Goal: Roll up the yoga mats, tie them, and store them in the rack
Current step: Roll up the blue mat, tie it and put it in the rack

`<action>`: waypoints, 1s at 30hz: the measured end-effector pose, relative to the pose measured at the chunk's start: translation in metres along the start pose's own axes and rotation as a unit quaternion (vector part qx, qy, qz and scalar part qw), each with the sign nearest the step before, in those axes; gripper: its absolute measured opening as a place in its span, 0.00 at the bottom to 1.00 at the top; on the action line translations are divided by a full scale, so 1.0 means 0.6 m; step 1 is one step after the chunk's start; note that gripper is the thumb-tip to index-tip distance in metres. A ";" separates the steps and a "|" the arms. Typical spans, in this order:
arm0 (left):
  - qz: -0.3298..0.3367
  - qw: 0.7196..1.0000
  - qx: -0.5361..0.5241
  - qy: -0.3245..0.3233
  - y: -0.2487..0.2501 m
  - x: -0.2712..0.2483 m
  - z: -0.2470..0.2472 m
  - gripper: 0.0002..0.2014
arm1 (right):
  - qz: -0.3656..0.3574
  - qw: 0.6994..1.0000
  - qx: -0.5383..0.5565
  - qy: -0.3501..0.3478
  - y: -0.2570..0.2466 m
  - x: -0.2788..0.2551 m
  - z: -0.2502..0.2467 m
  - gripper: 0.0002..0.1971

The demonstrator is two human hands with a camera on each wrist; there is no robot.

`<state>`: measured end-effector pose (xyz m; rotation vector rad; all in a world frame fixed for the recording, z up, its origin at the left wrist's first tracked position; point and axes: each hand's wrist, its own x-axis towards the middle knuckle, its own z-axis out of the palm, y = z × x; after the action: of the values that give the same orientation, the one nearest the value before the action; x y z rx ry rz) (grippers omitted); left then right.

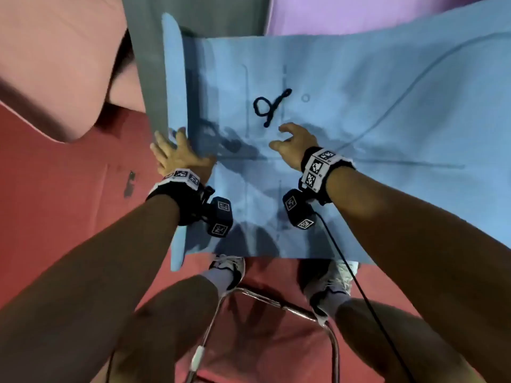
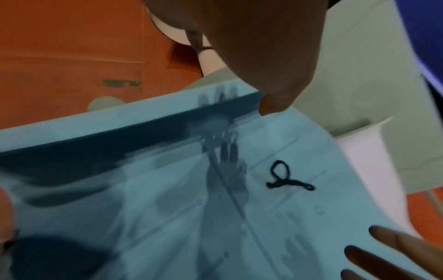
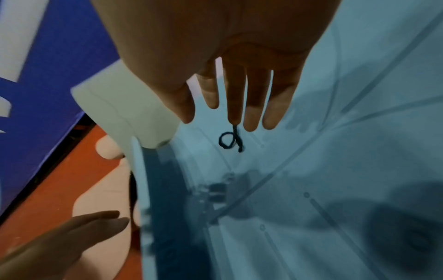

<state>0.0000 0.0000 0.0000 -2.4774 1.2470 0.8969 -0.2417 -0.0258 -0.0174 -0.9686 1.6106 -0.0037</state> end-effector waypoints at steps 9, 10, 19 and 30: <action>-0.014 0.999 -0.022 0.037 -0.027 0.146 0.148 0.48 | -0.077 0.977 -0.190 0.049 0.021 0.238 0.087 0.39; 0.007 1.000 -0.004 0.012 -0.020 0.144 0.165 0.46 | -0.070 0.976 -0.196 0.065 0.024 0.255 0.090 0.34; 0.086 0.982 0.052 -0.159 0.000 0.124 0.213 0.44 | -0.287 0.935 0.048 0.204 -0.044 0.181 0.084 0.06; 0.075 0.984 -0.134 -0.091 0.019 0.068 0.085 0.32 | -0.281 0.959 -0.034 0.030 -0.133 0.076 0.111 0.22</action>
<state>-0.0122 -0.0106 -0.0643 -2.4497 1.3398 1.3789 -0.1396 -0.0721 -0.0354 -1.4653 1.3465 -0.3728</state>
